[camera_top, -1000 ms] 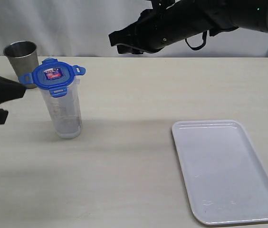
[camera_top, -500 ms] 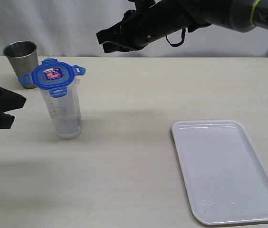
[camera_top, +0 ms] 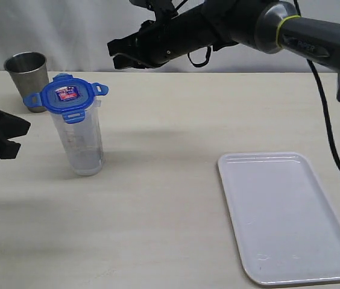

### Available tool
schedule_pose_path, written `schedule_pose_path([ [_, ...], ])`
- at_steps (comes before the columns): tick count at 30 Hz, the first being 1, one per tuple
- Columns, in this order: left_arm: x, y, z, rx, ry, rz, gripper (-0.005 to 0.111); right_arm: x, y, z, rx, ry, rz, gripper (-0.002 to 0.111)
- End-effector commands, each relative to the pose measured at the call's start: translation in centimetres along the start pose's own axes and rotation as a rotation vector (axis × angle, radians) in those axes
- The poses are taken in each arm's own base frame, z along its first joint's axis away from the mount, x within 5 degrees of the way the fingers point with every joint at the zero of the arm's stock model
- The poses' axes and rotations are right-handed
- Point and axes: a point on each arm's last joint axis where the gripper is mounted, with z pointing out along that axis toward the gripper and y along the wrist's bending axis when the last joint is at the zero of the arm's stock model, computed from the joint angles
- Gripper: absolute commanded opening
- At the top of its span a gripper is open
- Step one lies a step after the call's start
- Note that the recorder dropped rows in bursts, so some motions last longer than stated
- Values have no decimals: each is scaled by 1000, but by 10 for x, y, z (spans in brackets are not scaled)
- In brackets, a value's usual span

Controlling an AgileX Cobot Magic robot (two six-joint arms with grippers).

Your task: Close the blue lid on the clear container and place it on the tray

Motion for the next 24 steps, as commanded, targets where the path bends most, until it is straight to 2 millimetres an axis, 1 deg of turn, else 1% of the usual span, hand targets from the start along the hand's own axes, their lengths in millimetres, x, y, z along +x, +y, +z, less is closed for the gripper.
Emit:
schedule_pose_path([
  [1,-2,1,0,-5,-19,-44,0,0,6,5,-47,-8,-22,4],
  [5,-2,1,0,-5,-22,-49,0,5,10,14,-63,1,-33,4],
  [11,-2,3,1,-30,-30,-63,0,7,9,16,-65,9,-32,4],
  [14,-2,3,1,-30,-30,-63,0,12,9,25,-56,10,-37,4],
  [18,-2,3,1,-25,-29,-63,0,16,16,35,-54,17,-70,4],
  [24,-2,3,1,-31,-30,-63,0,17,18,35,-61,21,-87,4],
])
